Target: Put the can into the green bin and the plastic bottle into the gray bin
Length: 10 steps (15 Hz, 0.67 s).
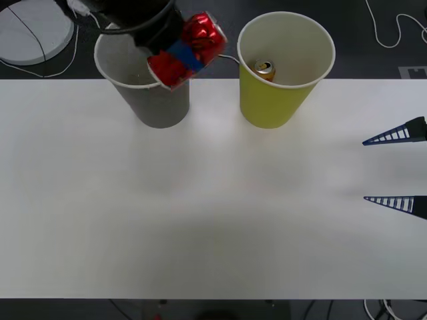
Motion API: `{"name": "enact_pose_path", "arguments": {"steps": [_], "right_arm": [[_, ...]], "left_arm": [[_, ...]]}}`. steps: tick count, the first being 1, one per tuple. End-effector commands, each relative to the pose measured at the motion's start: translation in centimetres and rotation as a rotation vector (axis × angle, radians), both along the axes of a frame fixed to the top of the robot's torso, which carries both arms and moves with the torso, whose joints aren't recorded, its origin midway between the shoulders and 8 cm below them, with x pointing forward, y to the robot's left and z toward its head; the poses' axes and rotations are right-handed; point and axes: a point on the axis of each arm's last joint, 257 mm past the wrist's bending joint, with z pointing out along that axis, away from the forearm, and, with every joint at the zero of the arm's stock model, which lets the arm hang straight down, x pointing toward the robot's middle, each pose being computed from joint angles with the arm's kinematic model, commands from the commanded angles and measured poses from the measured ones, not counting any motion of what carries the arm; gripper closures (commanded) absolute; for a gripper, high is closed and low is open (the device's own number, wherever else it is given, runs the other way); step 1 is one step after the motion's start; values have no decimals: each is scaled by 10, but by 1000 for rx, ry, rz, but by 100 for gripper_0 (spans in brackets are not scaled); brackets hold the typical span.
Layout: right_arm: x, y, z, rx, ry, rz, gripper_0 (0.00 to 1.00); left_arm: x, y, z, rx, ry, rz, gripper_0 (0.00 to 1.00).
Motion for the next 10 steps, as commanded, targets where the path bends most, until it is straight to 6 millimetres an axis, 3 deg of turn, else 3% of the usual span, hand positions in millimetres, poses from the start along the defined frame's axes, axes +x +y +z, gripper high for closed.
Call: {"name": "enact_pose_path", "arguments": {"steps": [1, 6, 10], "right_arm": [[0, 0, 0, 0, 0, 0, 0], [0, 0, 0, 0, 0, 0, 0], [0, 0, 0, 0, 0, 0, 0]], "left_arm": [[22, -44, 13, -21, 15, 12, 100], [52, -127, 33, -33, -1, 60, 100], [73, -167, 39, -67, -40, 119, 100]]}}
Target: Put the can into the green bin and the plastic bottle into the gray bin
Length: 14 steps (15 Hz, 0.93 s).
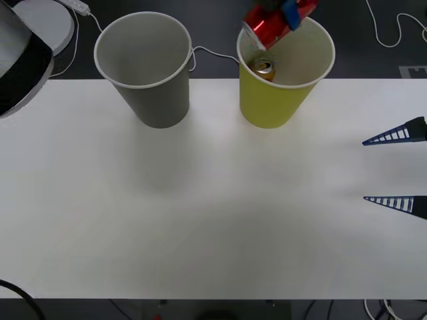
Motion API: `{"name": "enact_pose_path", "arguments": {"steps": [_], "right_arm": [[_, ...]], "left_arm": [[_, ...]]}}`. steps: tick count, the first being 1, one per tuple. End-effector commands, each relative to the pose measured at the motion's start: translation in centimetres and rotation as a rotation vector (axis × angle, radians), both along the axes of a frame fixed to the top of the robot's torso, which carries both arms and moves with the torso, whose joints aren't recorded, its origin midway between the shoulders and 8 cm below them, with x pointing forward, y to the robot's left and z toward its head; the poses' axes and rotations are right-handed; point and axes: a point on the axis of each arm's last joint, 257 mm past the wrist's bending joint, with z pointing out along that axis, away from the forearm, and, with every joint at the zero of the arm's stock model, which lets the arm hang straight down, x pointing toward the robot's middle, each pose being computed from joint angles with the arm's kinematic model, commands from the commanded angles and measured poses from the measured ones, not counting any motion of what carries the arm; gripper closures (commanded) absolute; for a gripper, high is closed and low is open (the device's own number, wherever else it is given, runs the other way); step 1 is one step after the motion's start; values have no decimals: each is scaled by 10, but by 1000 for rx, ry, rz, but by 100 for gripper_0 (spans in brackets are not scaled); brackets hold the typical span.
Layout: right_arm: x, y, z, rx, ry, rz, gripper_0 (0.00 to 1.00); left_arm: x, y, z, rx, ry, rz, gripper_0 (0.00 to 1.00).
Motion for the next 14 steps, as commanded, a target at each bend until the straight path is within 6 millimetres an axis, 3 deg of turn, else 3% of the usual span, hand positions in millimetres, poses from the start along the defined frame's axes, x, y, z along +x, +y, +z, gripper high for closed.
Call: {"name": "enact_pose_path", "arguments": {"steps": [1, 6, 12, 13, 14], "right_arm": [[0, 0, 0, 0, 0, 0, 0], [0, 0, 0, 0, 0, 0, 0], [0, 0, 0, 0, 0, 0, 0], [0, 0, 0, 0, 0, 0, 0], [0, 0, 0, 0, 0, 0, 0]], "left_arm": [[15, -24, 3, -32, -34, 40, 100], [41, -53, 1, -100, -119, 92, 100], [49, -56, 2, -111, -152, 103, 98], [49, -57, 3, -116, -155, 103, 93], [49, -58, 4, -119, -158, 101, 52]]}}
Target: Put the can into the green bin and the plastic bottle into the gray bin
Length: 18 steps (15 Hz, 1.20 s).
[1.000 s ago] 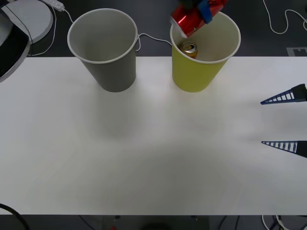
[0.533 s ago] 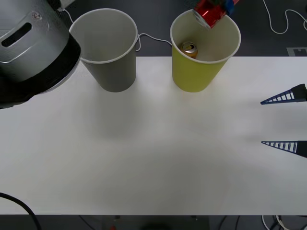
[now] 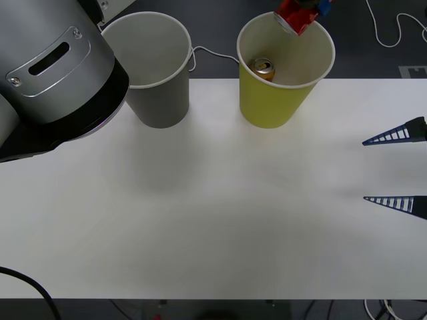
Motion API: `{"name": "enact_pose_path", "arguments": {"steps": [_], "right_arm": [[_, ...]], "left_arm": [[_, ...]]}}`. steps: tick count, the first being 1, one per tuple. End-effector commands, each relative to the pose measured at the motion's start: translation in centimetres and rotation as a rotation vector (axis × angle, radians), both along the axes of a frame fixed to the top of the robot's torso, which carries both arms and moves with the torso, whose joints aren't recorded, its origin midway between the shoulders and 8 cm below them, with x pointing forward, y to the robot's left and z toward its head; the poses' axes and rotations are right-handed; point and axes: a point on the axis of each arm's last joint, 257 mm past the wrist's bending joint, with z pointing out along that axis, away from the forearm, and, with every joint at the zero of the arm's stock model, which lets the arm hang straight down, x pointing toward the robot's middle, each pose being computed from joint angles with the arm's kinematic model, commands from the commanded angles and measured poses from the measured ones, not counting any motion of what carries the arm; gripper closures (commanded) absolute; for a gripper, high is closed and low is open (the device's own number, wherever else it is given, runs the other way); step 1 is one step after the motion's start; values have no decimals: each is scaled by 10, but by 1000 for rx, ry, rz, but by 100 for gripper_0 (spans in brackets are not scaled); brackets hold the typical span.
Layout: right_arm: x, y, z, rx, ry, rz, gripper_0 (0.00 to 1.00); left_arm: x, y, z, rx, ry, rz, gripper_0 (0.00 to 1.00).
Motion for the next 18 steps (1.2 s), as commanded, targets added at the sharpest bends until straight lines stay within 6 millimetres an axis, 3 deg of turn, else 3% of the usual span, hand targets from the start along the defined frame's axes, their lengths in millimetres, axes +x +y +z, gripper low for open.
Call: {"name": "enact_pose_path", "arguments": {"steps": [1, 2, 6, 8, 11, 14, 18], "right_arm": [[0, 0, 0, 0, 0, 0, 0], [0, 0, 0, 0, 0, 0, 0], [0, 0, 0, 0, 0, 0, 0], [0, 0, 0, 0, 0, 0, 0], [0, 0, 0, 0, 0, 0, 0], [0, 0, 0, 0, 0, 0, 0], [0, 0, 0, 0, 0, 0, 0]], "left_arm": [[-1, -3, 2, -6, -5, -7, 15], [-1, -3, 2, -2, -9, -15, 0], [-8, -5, -2, 11, 7, -45, 0], [-10, 6, 0, 34, 18, -68, 0], [-17, 31, 2, 18, 72, -111, 0], [-27, 68, 1, 16, 88, -160, 0], [-51, 133, 2, 18, 111, -214, 0]]}}
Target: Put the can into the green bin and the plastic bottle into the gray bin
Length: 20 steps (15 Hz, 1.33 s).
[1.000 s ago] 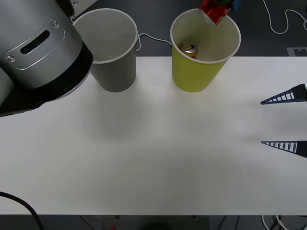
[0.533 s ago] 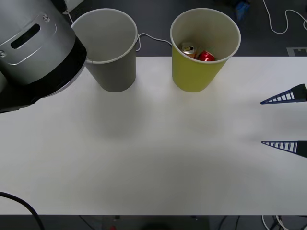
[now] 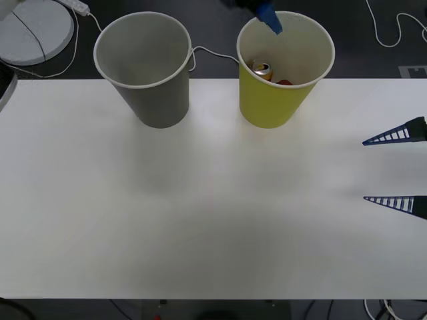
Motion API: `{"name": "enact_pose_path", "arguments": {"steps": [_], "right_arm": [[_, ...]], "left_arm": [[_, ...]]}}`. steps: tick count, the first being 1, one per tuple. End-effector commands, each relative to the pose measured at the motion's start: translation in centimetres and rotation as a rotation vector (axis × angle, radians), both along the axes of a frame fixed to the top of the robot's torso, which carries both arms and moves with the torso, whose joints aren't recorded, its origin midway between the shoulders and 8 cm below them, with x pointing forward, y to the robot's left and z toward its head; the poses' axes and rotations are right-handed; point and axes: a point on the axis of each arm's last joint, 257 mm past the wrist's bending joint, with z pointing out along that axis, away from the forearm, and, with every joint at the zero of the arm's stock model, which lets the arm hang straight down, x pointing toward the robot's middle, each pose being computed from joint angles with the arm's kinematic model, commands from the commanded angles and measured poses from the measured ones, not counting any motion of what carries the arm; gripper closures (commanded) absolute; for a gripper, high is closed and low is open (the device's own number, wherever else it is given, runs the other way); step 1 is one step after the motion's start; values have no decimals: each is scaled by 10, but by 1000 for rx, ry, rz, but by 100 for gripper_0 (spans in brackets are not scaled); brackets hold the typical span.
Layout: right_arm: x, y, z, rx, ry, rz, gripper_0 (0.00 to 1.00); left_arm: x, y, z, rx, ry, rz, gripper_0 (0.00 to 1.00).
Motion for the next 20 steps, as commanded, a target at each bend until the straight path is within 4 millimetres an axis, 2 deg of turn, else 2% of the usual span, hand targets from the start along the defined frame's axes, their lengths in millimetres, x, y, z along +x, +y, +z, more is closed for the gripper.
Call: {"name": "enact_pose_path", "arguments": {"steps": [1, 4, 7, 14, 17, 20], "right_arm": [[0, 0, 0, 0, 0, 0, 0], [0, 0, 0, 0, 0, 0, 0], [0, 0, 0, 0, 0, 0, 0], [0, 0, 0, 0, 0, 0, 0], [0, 0, 0, 0, 0, 0, 0], [0, 0, 0, 0, 0, 0, 0]], "left_arm": [[-20, 44, -3, 11, 10, -39, 0], [-37, 83, -11, 46, -20, -92, 0], [-44, 119, -19, 61, -52, -142, 0], [-65, 219, -57, 25, -110, -175, 0], [-78, 253, -73, 48, -131, -195, 0], [-94, 279, -88, 67, -145, -220, 0]]}}
